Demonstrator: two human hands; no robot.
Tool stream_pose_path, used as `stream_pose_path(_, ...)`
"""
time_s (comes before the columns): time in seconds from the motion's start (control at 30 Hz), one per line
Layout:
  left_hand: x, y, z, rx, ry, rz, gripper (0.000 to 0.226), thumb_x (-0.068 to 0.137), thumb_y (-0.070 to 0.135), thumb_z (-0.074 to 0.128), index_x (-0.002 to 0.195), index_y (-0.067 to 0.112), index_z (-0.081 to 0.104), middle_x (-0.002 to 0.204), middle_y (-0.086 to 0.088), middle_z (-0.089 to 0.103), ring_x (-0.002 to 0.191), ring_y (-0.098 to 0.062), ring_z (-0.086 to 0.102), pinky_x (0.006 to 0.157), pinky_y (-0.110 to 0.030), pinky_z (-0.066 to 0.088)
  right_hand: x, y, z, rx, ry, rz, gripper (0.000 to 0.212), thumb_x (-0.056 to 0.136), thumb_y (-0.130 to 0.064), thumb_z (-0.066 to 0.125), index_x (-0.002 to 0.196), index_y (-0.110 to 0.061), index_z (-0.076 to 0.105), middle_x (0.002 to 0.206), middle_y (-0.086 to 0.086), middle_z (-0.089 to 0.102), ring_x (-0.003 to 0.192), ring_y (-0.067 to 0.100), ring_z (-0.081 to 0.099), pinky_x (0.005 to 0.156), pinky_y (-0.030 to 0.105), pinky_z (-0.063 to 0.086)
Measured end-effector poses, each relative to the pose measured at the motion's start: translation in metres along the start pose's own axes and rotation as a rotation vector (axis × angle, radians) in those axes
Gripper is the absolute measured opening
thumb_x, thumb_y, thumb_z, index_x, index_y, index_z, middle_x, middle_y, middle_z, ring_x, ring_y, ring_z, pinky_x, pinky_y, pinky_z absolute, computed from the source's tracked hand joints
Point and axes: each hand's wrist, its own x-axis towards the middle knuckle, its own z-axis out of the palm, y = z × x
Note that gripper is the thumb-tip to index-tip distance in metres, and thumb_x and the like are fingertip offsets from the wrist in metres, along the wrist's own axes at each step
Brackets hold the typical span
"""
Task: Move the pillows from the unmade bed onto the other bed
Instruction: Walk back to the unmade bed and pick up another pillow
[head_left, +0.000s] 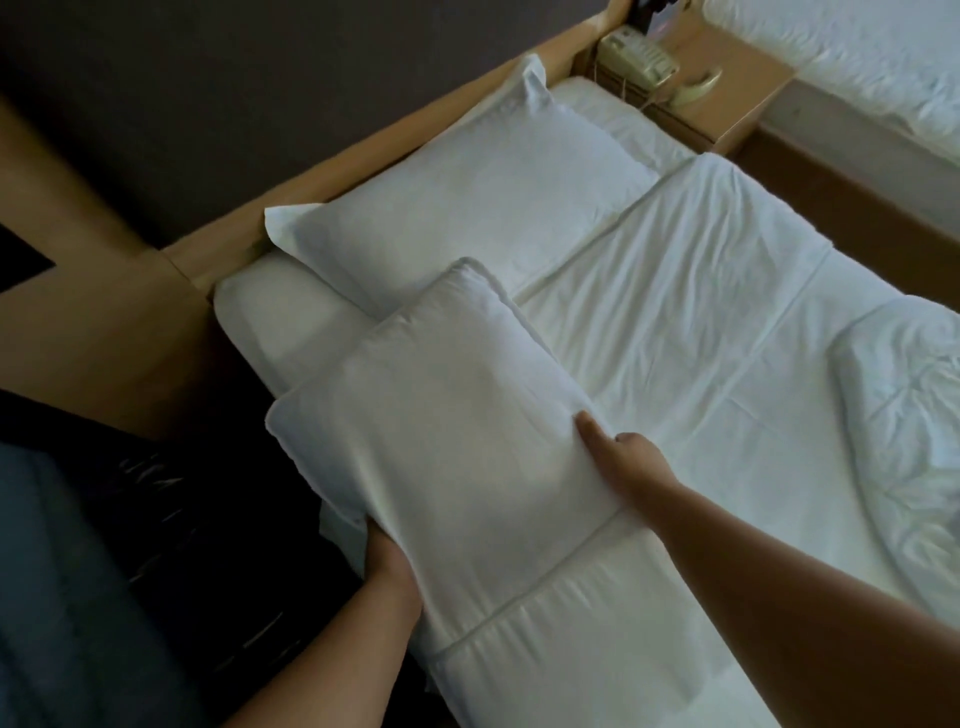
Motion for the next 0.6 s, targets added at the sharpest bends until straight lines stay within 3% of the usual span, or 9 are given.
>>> stream_pose_path(0.13,-0.035,-0.018,0.018,0.056,-0.087,0.061,0.049,0.1,0.054,0.037,0.126,0.019,0.06,0.118,-0.012,0.065,0.103,-0.032,0.058,0.104,-0.045,0.041,-0.028,0.04,-0.027,0.079,0.073,0.038,0.082,0.085,-0.081,0.04,0.103,-0.007,0.069,0.103,0.013,0.068,0.097,0.033,0.064,0.086,0.037,0.049)
stream_pose_path(0.2,-0.063,-0.026,0.032,0.129,-0.116,0.079,0.048,0.1,0.053,0.037,0.119,0.018,0.063,0.11,-0.012,0.067,0.102,-0.032,0.059,0.105,-0.046,0.041,-0.045,0.066,-0.048,0.11,0.127,0.052,0.079,0.087,-0.079,0.04,0.1,-0.007,0.069,0.101,0.013,0.067,0.092,0.032,0.062,0.083,0.037,0.047)
stream_pose_path(0.3,-0.086,-0.05,0.055,0.24,-0.11,0.106,0.056,0.103,0.05,0.025,0.137,0.015,0.054,0.136,-0.009,0.059,0.127,-0.032,0.053,0.107,-0.045,0.041,-0.072,0.117,-0.085,0.213,0.183,0.086,0.075,0.09,-0.075,0.043,0.096,-0.005,0.068,0.097,0.014,0.065,0.087,0.031,0.057,0.08,0.036,0.045)
stream_pose_path(0.37,-0.103,-0.073,0.077,0.364,-0.112,0.161,0.059,0.101,0.051,0.027,0.143,0.016,0.05,0.143,-0.012,0.054,0.132,-0.034,0.051,0.107,-0.048,0.044,-0.091,0.162,-0.108,0.311,0.243,0.103,0.074,0.09,-0.074,0.045,0.096,-0.004,0.069,0.098,0.016,0.066,0.089,0.033,0.06,0.08,0.036,0.046)
stream_pose_path(0.5,-0.15,-0.133,0.134,0.5,-0.343,0.069,0.073,0.074,0.076,0.057,0.123,0.023,0.069,0.123,-0.012,0.07,0.115,-0.04,0.063,0.103,-0.056,0.046,-0.139,0.261,-0.156,0.612,0.39,0.137,0.074,0.089,-0.072,0.049,0.11,-0.004,0.07,0.103,0.014,0.068,0.092,0.032,0.062,0.083,0.037,0.047)
stream_pose_path(0.6,-0.232,-0.183,0.177,0.62,-0.477,0.148,0.062,0.078,0.07,0.06,0.112,0.021,0.074,0.11,-0.012,0.075,0.104,-0.036,0.068,0.095,-0.052,0.053,-0.187,0.333,-0.193,0.803,0.513,0.157,0.071,0.093,-0.065,0.052,0.124,-0.003,0.067,0.107,0.01,0.064,0.095,0.027,0.058,0.084,0.032,0.041)
